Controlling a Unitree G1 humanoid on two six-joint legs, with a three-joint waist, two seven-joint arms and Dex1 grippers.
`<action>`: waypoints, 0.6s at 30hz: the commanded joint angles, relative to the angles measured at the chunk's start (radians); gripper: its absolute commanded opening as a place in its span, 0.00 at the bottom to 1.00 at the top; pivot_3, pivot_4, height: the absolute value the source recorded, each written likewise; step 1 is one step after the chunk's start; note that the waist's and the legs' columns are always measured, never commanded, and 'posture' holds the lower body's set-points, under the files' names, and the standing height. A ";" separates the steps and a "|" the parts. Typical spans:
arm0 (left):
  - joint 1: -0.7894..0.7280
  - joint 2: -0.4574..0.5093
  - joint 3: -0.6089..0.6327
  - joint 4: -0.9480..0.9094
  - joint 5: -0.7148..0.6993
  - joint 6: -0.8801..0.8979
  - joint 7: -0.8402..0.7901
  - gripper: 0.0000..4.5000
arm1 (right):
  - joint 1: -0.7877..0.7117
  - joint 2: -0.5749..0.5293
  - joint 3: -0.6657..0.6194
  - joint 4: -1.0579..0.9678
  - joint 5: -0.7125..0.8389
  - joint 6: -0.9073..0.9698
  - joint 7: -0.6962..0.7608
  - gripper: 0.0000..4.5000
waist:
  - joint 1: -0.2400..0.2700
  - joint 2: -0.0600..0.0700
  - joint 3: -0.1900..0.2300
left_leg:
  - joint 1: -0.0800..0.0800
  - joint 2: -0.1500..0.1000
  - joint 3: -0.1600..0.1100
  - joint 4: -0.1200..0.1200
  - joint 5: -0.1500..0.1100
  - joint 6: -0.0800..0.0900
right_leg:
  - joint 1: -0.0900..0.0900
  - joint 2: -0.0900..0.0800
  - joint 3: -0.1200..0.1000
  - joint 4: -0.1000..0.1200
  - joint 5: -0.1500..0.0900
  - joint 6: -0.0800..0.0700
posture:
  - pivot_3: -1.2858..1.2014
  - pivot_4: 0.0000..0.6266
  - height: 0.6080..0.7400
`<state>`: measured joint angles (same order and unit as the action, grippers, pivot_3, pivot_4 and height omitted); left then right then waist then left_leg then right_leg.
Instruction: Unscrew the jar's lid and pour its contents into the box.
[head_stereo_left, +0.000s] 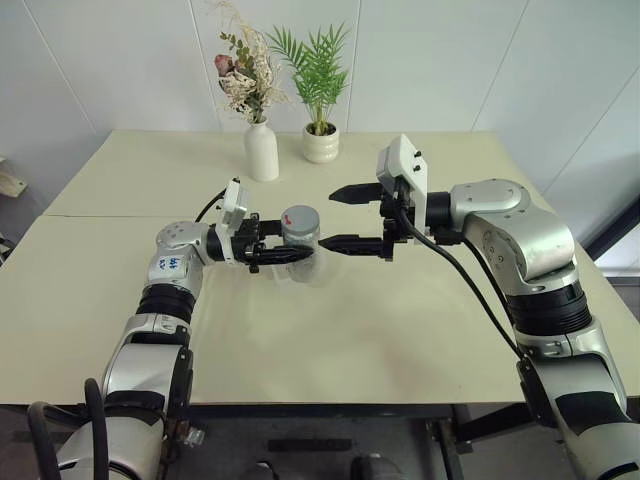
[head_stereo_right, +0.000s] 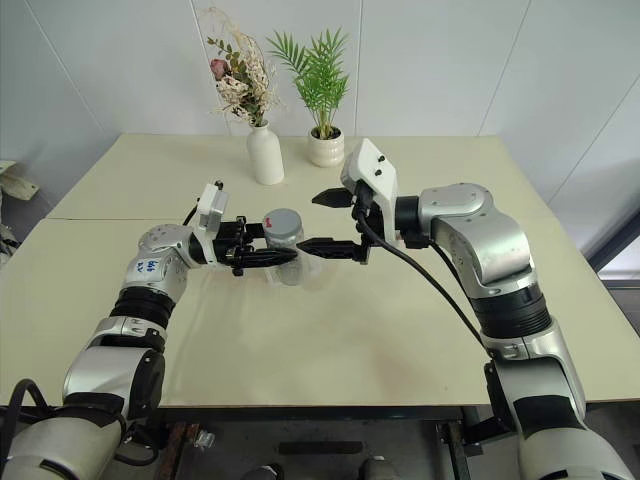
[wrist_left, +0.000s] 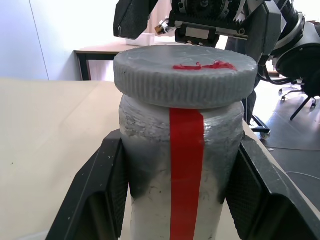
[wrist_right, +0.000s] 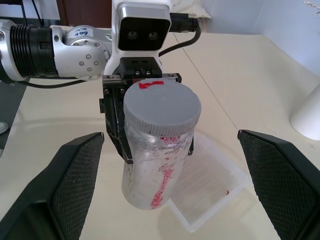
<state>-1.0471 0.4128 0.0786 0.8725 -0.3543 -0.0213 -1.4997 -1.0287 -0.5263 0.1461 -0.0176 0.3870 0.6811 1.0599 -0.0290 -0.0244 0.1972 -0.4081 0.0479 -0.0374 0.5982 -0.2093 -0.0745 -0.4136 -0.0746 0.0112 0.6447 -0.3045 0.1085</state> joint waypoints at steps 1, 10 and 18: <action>-0.026 0.002 0.013 -0.013 -0.009 -0.011 -0.018 0.50 | -0.059 0.034 -0.026 -0.023 0.017 -0.003 -0.036 1.00 | -0.002 0.000 0.000 | 0.000 0.000 0.000 0.000 0.000 0.000 | 0.000 0.000 0.000 0.000 0.000 0.000 | 0.52 0.24 1.00; -0.023 0.001 0.014 -0.017 -0.008 -0.015 -0.015 0.50 | -0.105 0.100 -0.017 0.001 0.018 -0.003 -0.071 1.00 | 0.001 0.000 0.000 | 0.000 0.000 0.000 0.000 0.000 0.000 | 0.000 0.000 0.000 0.000 0.000 0.000 | 0.52 0.24 1.00; -0.017 -0.003 0.014 -0.025 -0.011 -0.017 -0.016 0.50 | -0.120 0.166 0.009 0.043 -0.017 -0.029 -0.109 1.00 | 0.000 0.000 0.000 | 0.000 0.000 0.000 0.000 0.000 0.000 | 0.000 0.000 0.000 0.001 0.000 0.000 | 0.52 0.24 1.00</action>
<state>-1.0472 0.4069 0.0787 0.8720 -0.3544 -0.0275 -1.4997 -1.1257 -0.3663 0.1582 0.0395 0.3732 0.6739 0.9620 -0.0286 -0.0243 0.1972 -0.4082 0.0479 -0.0374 0.5984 -0.2093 -0.0745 -0.4136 -0.0746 0.0112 0.6453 -0.3045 0.1085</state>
